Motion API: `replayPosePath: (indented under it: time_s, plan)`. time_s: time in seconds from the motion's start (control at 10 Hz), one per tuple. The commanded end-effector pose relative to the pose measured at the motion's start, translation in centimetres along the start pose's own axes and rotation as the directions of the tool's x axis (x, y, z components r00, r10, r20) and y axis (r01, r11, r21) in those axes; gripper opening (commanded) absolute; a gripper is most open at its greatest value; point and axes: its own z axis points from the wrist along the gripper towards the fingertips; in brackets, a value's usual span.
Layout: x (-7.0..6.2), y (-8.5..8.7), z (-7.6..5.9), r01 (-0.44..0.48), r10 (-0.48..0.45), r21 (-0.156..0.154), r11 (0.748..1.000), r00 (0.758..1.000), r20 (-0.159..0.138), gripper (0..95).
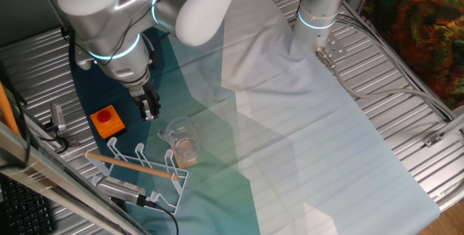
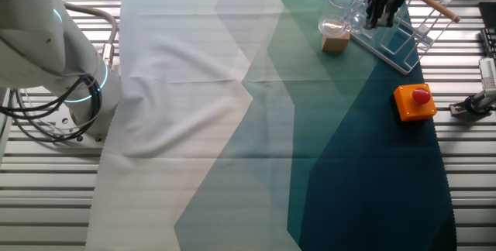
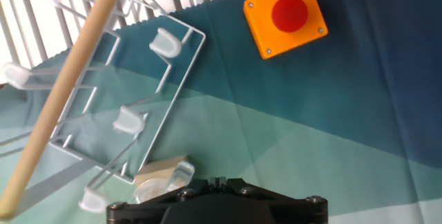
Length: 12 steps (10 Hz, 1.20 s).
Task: Put the cup on the cup rack
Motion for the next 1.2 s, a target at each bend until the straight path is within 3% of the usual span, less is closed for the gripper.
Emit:
replayPosePath:
  time_s: [0.1, 0.6, 0.8, 0.9, 1.0, 1.2]
  plan:
    - [0.29, 0.07, 0.04, -0.001, 0.001, -0.004, 1.000, 1.000, 0.002, 0.0]
    - [0.64, 0.54, 0.23, -0.001, 0.001, -0.004, 1.000, 1.000, 0.005, 0.0]
    - [0.64, 0.54, 0.22, -0.001, 0.001, -0.007, 1.000, 1.000, 0.006, 38.0]
    - [0.64, 0.54, 0.22, 0.013, -0.013, -0.005, 1.000, 1.000, 0.009, 38.0]
    - [0.64, 0.54, 0.22, 0.022, -0.022, -0.003, 1.000, 1.000, 0.010, 57.0]
    - [0.64, 0.54, 0.22, 0.023, -0.023, -0.005, 1.000, 1.000, 0.011, 57.0]
